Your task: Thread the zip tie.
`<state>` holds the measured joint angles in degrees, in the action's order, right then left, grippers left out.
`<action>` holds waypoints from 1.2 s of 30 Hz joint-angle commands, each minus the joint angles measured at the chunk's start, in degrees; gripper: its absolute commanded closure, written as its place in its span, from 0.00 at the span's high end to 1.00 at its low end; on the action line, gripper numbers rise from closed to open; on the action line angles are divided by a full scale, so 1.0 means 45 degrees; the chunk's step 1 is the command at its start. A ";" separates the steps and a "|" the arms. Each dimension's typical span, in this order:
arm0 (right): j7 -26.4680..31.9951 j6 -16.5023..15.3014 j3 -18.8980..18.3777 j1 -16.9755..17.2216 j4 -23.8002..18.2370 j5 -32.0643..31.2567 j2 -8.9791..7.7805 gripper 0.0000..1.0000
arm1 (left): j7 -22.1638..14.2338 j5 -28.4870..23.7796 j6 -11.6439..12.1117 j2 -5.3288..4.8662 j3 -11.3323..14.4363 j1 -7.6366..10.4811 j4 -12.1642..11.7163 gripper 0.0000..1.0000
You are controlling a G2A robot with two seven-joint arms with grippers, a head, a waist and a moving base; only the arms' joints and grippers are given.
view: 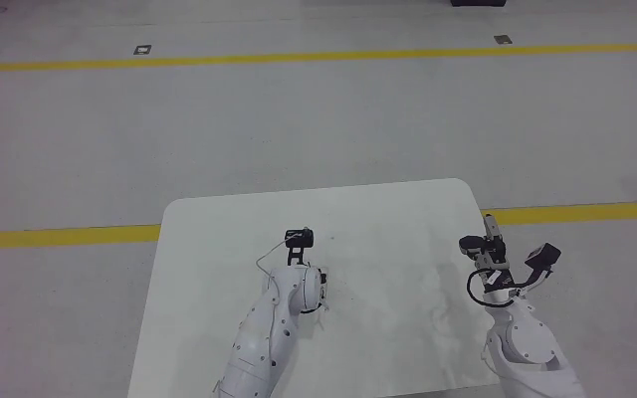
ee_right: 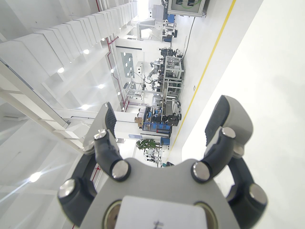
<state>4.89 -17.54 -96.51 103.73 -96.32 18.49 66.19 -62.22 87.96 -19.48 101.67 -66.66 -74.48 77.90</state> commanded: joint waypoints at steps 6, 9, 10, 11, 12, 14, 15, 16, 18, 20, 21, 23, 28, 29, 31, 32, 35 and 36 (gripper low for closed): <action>0.0000 0.0000 0.0000 0.0000 0.0000 0.0000 0.0000 1.00 | 0.0003 -0.0012 0.0000 0.0018 -0.0050 0.0013 -0.0129 0.12; 0.0000 0.0000 0.0000 0.0000 0.0000 0.0000 0.0000 1.00 | 0.0024 -0.0012 0.0000 0.0025 -0.0071 0.0020 -0.0187 0.08; 0.0000 0.0000 0.0000 0.0000 0.0000 0.0000 0.0000 1.00 | 0.0028 -0.0015 0.0000 0.0028 -0.0077 0.0022 -0.0201 0.07; 0.0000 0.0000 0.0000 0.0000 0.0000 0.0000 0.0000 1.00 | 0.0032 -0.0023 0.0000 0.0031 -0.0082 0.0025 -0.0217 0.04; 0.0000 0.0000 0.0000 0.0000 0.0000 0.0000 0.0000 1.00 | 0.0036 -0.0024 0.0000 0.0033 -0.0083 0.0028 -0.0225 0.01; 0.0000 0.0000 0.0000 0.0000 0.0000 0.0000 0.0000 1.00 | 0.0043 -0.0023 0.0000 0.0035 -0.0073 0.0025 -0.0211 0.00; 0.0000 0.0000 0.0000 0.0000 0.0000 0.0000 0.0000 1.00 | 0.0035 -0.0029 0.0000 0.0030 -0.0045 0.0017 -0.0158 0.00; 0.0000 0.0000 0.0000 0.0000 0.0000 0.0000 0.0000 1.00 | 0.0031 -0.0023 0.0000 0.0022 -0.0011 0.0007 -0.0092 0.00; 0.0000 0.0000 0.0000 0.0000 0.0000 0.0000 0.0000 1.00 | -0.0019 -0.0011 0.0000 -0.0007 0.0083 -0.0030 0.0098 0.00; 0.0000 0.0000 0.0000 0.0000 0.0000 0.0000 0.0000 1.00 | -0.0103 -0.0053 0.0000 -0.0070 0.0278 -0.0101 0.0488 0.00; 0.0000 0.0000 0.0000 0.0000 0.0000 0.0000 0.0000 1.00 | -0.0182 -0.0119 0.0000 -0.0108 0.0388 -0.0134 0.0702 0.00; 0.0000 0.0000 0.0000 0.0000 0.0000 0.0000 0.0000 1.00 | -0.0369 -0.0274 0.0000 -0.0251 0.0698 -0.0346 0.1416 0.00; 0.0000 0.0000 0.0000 0.0000 0.0000 0.0000 0.0000 1.00 | -0.1065 -0.1160 0.0000 -0.0642 0.1426 -0.1153 0.3449 0.00; 0.0000 0.0000 0.0000 0.0000 0.0000 0.0000 0.0000 1.00 | -0.1274 -0.1568 0.0000 -0.0697 0.1482 -0.1294 0.3832 0.00; 0.0000 0.0000 0.0000 0.0000 0.0000 0.0000 0.0000 1.00 | -0.1608 -0.2229 0.0000 -0.0755 0.1542 -0.1366 0.4253 0.00; 0.0000 0.0000 0.0000 0.0000 0.0000 0.0000 0.0000 1.00 | -0.1759 -0.2589 0.0000 -0.0776 0.1529 -0.1389 0.4446 0.00; 0.0000 0.0000 0.0000 0.0000 0.0000 0.0000 0.0000 1.00 | -0.1997 -0.3190 0.0000 -0.0791 0.1468 -0.1379 0.4692 0.00; 0.0000 0.0000 0.0000 0.0000 0.0000 0.0000 0.0000 1.00 | -0.2128 -0.3616 0.0000 -0.0788 0.1439 -0.1354 0.4760 0.00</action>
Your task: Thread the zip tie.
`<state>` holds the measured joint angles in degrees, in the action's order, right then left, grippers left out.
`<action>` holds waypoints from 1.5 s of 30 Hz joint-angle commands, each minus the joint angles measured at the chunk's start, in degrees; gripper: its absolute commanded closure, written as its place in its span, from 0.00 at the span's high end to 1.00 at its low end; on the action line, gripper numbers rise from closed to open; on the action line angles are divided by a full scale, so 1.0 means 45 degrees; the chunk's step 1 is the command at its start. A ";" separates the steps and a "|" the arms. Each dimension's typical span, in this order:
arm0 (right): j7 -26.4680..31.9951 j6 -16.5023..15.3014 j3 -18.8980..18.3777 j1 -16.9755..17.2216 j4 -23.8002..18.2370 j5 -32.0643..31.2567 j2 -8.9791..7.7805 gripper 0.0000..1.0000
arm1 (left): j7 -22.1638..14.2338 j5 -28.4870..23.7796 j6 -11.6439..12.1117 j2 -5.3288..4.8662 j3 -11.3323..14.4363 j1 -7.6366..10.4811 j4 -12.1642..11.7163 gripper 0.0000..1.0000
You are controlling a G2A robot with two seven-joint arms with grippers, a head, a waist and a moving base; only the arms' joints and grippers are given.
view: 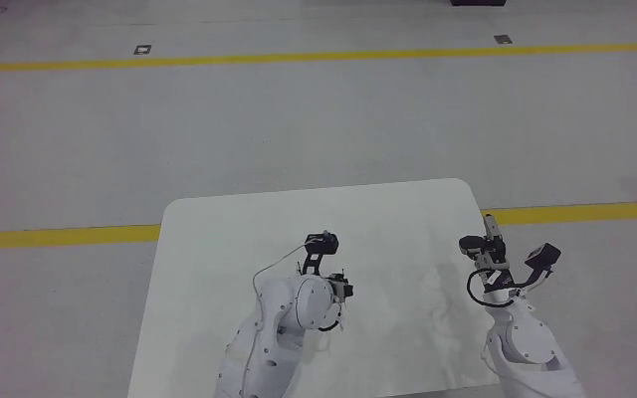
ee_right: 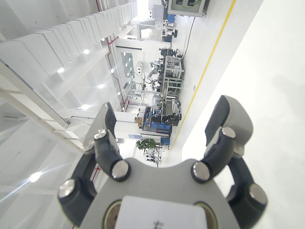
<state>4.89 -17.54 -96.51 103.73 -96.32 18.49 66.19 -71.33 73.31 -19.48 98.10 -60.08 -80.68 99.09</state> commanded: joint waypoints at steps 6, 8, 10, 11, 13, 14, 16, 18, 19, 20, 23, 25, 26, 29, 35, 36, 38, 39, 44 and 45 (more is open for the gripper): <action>0.0000 0.0000 0.0000 0.0000 0.0000 0.0000 0.0000 1.00 | -0.0134 -0.0747 0.0112 0.0004 0.0011 0.0121 0.0087 0.00; 0.0000 0.0000 0.0000 0.0000 0.0000 0.0000 0.0000 1.00 | -0.0134 -0.0747 0.0112 0.0004 0.0011 0.0121 0.0087 0.00; 0.0000 0.0000 0.0000 0.0000 0.0000 0.0000 0.0000 1.00 | -0.0134 -0.0747 0.0112 0.0004 0.0011 0.0121 0.0087 0.00; 0.0000 0.0000 0.0000 0.0000 0.0000 0.0000 0.0000 1.00 | 0.0064 -0.1301 0.0184 0.0005 -0.0048 0.0034 0.0066 0.00; 0.0059 -0.0076 -0.0009 -0.0034 -0.0053 -0.0134 -0.0006 1.00 | 0.0037 -0.3044 0.0601 -0.0025 -0.0564 0.0084 0.0027 0.00; 0.0349 -0.0431 -0.0041 -0.0089 -0.0062 -0.0746 -0.0035 1.00 | -0.0128 -0.3524 0.0830 -0.0058 -0.0790 0.0193 -0.0005 0.00; 0.0982 -0.0431 -0.0091 -0.0331 -0.0218 -0.0921 -0.0030 1.00 | -0.0757 -0.4951 0.1295 -0.0123 -0.1275 0.0442 -0.0159 0.00; 0.1785 -0.0431 -0.0248 -0.0520 -0.0391 -0.1264 -0.0031 1.00 | -0.1091 -0.6188 0.1641 -0.0175 -0.1639 0.0583 -0.0304 0.00; 0.2241 -0.0431 -0.0278 -0.0584 -0.0451 -0.1397 -0.0024 1.00 | -0.1343 -0.6710 0.1880 -0.0211 -0.1796 0.0709 -0.0430 0.00; 0.2828 -0.0431 -0.0307 -0.0674 -0.0530 -0.1228 0.0007 1.00 | -0.1508 -0.7496 0.2240 -0.0252 -0.1998 0.0819 -0.0588 0.00; 0.4620 -0.0431 -0.0533 -0.0864 -0.0704 -0.0888 0.0094 1.00 | -0.1847 -0.8872 0.2956 -0.0382 -0.2303 0.1120 -0.1164 0.00; 0.5683 -0.0431 -0.0698 -0.0954 -0.0694 -0.0769 0.0165 1.00 | -0.1847 -0.9625 0.3270 -0.0460 -0.2312 0.1261 -0.1514 0.00; 0.6144 -0.0431 -0.0781 -0.1009 -0.0662 -0.0776 0.0207 1.00 | -0.1847 -0.9867 0.3402 -0.0509 -0.2328 0.1348 -0.1659 0.00; 0.7510 -0.0431 -0.0933 -0.1229 -0.0630 -0.0612 0.0390 1.00 | -0.1847 -1.0345 0.3804 -0.0614 -0.2256 0.1520 -0.1956 0.00; 0.7627 -0.0431 -0.0987 -0.1252 -0.0645 -0.0643 0.0407 1.00 | -0.1847 -1.0345 0.3804 -0.0614 -0.2256 0.1520 -0.1956 0.00; 0.7627 -0.0431 -0.0987 -0.1252 -0.0645 -0.0643 0.0407 1.00 | -0.1847 -1.0345 0.3804 -0.0614 -0.2256 0.1520 -0.1956 0.00; 0.7627 -0.0431 -0.0987 -0.1252 -0.0645 -0.0643 0.0407 1.00 | -0.1526 -1.0648 0.3927 -0.0645 -0.2207 0.1441 -0.2173 0.00; 0.7656 -0.0401 -0.0936 -0.1252 -0.0658 -0.0598 0.0410 1.00 | -0.1466 -1.0852 0.3967 -0.0681 -0.2261 0.1475 -0.2334 0.00; 0.9883 -0.0431 -0.0141 -0.1588 -0.0222 -0.0398 0.0351 1.00 | -0.1847 -1.2400 0.4624 -0.0943 -0.2268 0.1880 -0.2929 0.00; 1.0342 -0.0431 -0.0087 -0.1697 -0.0110 -0.0436 0.0333 1.00 | -0.1847 -1.2743 0.4747 -0.1015 -0.2120 0.1935 -0.2998 0.00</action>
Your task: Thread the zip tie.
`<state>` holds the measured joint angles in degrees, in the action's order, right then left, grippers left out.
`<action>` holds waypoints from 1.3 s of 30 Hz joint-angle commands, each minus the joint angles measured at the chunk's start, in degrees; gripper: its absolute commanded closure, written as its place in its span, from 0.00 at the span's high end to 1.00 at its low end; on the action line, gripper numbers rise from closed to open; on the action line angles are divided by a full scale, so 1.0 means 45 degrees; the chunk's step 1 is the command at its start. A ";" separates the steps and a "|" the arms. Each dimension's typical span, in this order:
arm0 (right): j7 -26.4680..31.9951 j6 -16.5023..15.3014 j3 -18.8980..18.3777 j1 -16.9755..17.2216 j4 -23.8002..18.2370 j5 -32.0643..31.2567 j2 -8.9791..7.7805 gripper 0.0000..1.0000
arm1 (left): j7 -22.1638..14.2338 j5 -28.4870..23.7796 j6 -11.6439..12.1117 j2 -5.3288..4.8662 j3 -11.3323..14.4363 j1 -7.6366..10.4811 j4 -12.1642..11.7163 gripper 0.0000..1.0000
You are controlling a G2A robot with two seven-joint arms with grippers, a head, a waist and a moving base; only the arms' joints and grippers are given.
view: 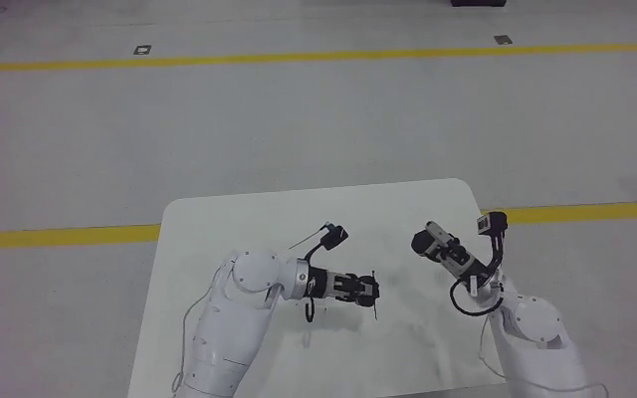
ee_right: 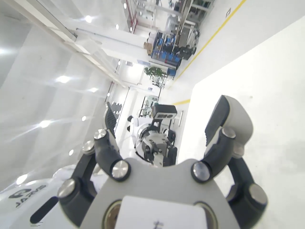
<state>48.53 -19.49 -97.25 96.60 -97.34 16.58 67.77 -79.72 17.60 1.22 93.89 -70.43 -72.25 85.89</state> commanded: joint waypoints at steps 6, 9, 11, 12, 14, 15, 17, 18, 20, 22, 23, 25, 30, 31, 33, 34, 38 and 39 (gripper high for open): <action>0.3782 0.0001 0.0544 -0.0752 0.0900 0.1210 0.0004 1.00 | 0.0017 -0.1203 0.0214 -0.0771 0.0843 0.0568 -0.0171 0.00; 0.3923 0.0001 0.0518 -0.0788 0.0958 0.1209 0.0002 1.00 | 0.0017 -0.1209 0.0271 -0.0812 0.0898 0.0601 -0.0166 0.00; 0.3923 0.0001 0.0518 -0.0788 0.0958 0.1209 0.0002 1.00 | 0.0017 -0.1209 0.0271 -0.0812 0.0898 0.0601 -0.0166 0.00; 0.3923 0.0001 0.0518 -0.0788 0.0958 0.1209 0.0002 1.00 | 0.0017 -0.1209 0.0271 -0.0812 0.0898 0.0601 -0.0166 0.00; 0.3923 0.0001 0.0518 -0.0788 0.0958 0.1209 0.0002 1.00 | 0.0017 -0.1209 0.0271 -0.0812 0.0898 0.0601 -0.0166 0.00; 0.3923 0.0001 0.0518 -0.0788 0.0958 0.1209 0.0002 1.00 | 0.0150 -0.1299 0.0156 -0.0828 0.1037 0.0553 -0.0267 0.00; 0.3976 0.0327 0.0851 -0.0794 0.1045 0.1414 0.0018 1.00 | 0.0017 -0.1963 0.0117 -0.0876 0.1101 0.0630 -0.0483 0.00; 0.4199 0.0357 0.1007 -0.0923 0.1135 0.1181 -0.0003 1.00 | 0.0017 -0.2174 0.0015 -0.0924 0.1222 0.0696 -0.0670 0.00; 0.4778 0.0001 0.1387 -0.1229 0.1635 0.0992 -0.0029 1.00 | 0.0017 -0.2641 -0.0144 -0.1091 0.1444 0.0962 -0.0997 0.00; 0.5161 0.0001 0.1629 -0.1607 0.1992 0.0852 -0.0048 1.00 | 0.0017 -0.3452 -0.0255 -0.1249 0.1621 0.1110 -0.1264 0.00; 0.5493 0.0001 0.1829 -0.1786 0.2238 0.1090 -0.0039 1.00 | 0.0017 -0.3896 -0.0266 -0.1367 0.1602 0.1221 -0.1405 0.00; 0.5575 0.0001 0.1819 -0.2035 0.2622 0.1245 -0.0053 1.00 | 0.0017 -0.3683 -0.0096 -0.1563 0.1732 0.1432 -0.1447 0.00; 0.5575 0.0001 0.1819 -0.2035 0.2622 0.1245 -0.0053 1.00 | 0.0017 -0.3683 -0.0096 -0.1563 0.1732 0.1432 -0.1447 0.00; 0.5575 0.0001 0.1819 -0.2035 0.2622 0.1245 -0.0053 1.00 | 0.0260 -0.3844 -0.0032 -0.1567 0.1765 0.1353 -0.1415 0.00; 0.5255 0.0032 0.1939 -0.1985 0.2579 0.1306 -0.0041 1.00 | 0.0358 -0.3918 -0.0092 -0.1637 0.1845 0.1319 -0.1393 0.00; 0.5178 0.0001 0.2000 -0.1998 0.2610 0.1157 -0.0052 1.00 | 0.0367 -0.4063 -0.0120 -0.1670 0.1825 0.1308 -0.1370 0.00; 0.5276 0.0001 0.2021 -0.2110 0.2486 0.0993 -0.0096 0.92 | 0.0305 -0.4474 -0.0249 -0.1814 0.1822 0.1324 -0.1300 0.00; 0.5366 0.0001 0.2004 -0.2127 0.2481 0.0926 -0.0111 0.66 | 0.0307 -0.4525 -0.0273 -0.1847 0.1831 0.1331 -0.1285 0.00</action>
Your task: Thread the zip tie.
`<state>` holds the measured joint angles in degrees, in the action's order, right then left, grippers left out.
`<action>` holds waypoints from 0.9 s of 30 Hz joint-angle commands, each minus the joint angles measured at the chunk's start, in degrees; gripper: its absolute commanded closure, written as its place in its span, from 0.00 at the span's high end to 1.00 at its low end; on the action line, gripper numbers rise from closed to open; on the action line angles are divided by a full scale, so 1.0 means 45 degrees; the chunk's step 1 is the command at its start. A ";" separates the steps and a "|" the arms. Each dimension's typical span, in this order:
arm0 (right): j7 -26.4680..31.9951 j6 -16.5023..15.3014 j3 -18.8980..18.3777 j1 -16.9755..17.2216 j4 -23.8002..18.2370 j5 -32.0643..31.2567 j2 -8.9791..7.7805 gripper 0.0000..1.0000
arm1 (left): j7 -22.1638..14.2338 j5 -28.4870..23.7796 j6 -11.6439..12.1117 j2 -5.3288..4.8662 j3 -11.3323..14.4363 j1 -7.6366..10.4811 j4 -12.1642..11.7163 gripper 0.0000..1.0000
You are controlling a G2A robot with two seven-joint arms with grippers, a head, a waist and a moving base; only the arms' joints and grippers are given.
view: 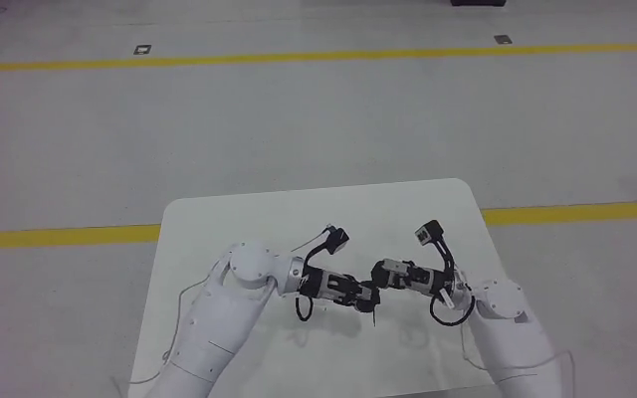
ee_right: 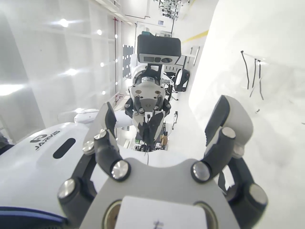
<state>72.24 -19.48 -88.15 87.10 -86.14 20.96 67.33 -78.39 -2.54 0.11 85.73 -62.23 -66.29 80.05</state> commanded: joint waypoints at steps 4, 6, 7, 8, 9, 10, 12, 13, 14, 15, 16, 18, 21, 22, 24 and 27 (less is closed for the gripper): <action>0.0358 0.0000 -0.0075 -0.0050 -0.0111 -0.0055 -0.0039 0.41 | 0.0056 -0.0271 -0.0210 -0.0188 0.0039 0.0038 0.0010 0.00; 0.0605 0.0000 -0.0093 -0.0062 -0.0228 -0.0064 -0.0041 0.35 | -0.0046 -0.0417 -0.0359 -0.0250 0.0084 0.0076 -0.0008 0.00; 0.0714 0.0000 -0.0116 -0.0064 -0.0274 -0.0042 -0.0039 0.33 | -0.0043 -0.0453 -0.0400 -0.0281 0.0104 0.0092 -0.0024 0.00; 0.0840 0.0000 -0.0147 -0.0065 -0.0331 -0.0028 -0.0034 0.30 | -0.0122 -0.0509 -0.0533 -0.0321 0.0153 0.0135 -0.0050 0.00; 0.0942 0.0000 -0.0157 -0.0071 -0.0359 -0.0012 -0.0027 0.28 | -0.0110 -0.0534 -0.0578 -0.0350 0.0178 0.0167 -0.0058 0.00; 0.1011 0.0000 -0.0171 -0.0081 -0.0357 0.0006 -0.0018 0.28 | -0.0085 -0.0534 -0.0652 -0.0379 0.0214 0.0189 -0.0083 0.00; 0.1074 0.0000 -0.0201 -0.0114 -0.0379 -0.0130 0.0004 0.25 | -0.0088 -0.0611 -0.0736 -0.0439 0.0314 0.0256 -0.0109 0.00; 0.1082 0.0000 -0.0215 -0.0117 -0.0388 -0.0182 0.0013 0.24 | -0.0088 -0.0675 -0.0766 -0.0463 0.0354 0.0270 -0.0142 0.00; 0.1090 0.0000 -0.0218 -0.0116 -0.0401 -0.0218 0.0025 0.22 | -0.0091 -0.0714 -0.0808 -0.0488 0.0394 0.0300 -0.0174 0.00; 0.1119 0.0000 -0.0217 -0.0123 -0.0420 -0.0255 0.0041 0.20 | -0.0081 -0.0773 -0.0816 -0.0519 0.0445 0.0338 -0.0192 0.00; 0.1144 0.0000 -0.0222 -0.0134 -0.0432 -0.0303 0.0052 0.16 | -0.0118 -0.0869 -0.0853 -0.0541 0.0492 0.0352 -0.0228 0.00; 0.1179 0.0000 -0.0231 -0.0154 -0.0443 -0.0392 0.0080 0.14 | -0.0095 -0.0956 -0.0893 -0.0597 0.0575 0.0423 -0.0301 0.00; 0.1324 0.0000 -0.0252 -0.0204 -0.0452 -0.0539 0.0114 0.14 | -0.0046 -0.1088 -0.0981 -0.0675 0.0697 0.0503 -0.0378 0.00; 0.1373 0.0000 -0.0253 -0.0212 -0.0454 -0.0556 0.0126 0.14 | -0.0051 -0.1132 -0.0998 -0.0698 0.0741 0.0525 -0.0403 0.00; 0.1481 0.0000 -0.0278 -0.0228 -0.0457 -0.0650 0.0150 0.13 | -0.0034 -0.1240 -0.1002 -0.0747 0.0843 0.0579 -0.0452 0.00; 0.1595 0.0000 -0.0305 -0.0246 -0.0458 -0.0667 0.0186 0.16 | 0.0020 -0.1338 -0.1034 -0.0805 0.0990 0.0668 -0.0536 0.00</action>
<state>79.25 -19.48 -89.48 86.03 -88.20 17.99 68.12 -78.37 -8.43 -4.46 82.19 -58.01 -63.41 77.77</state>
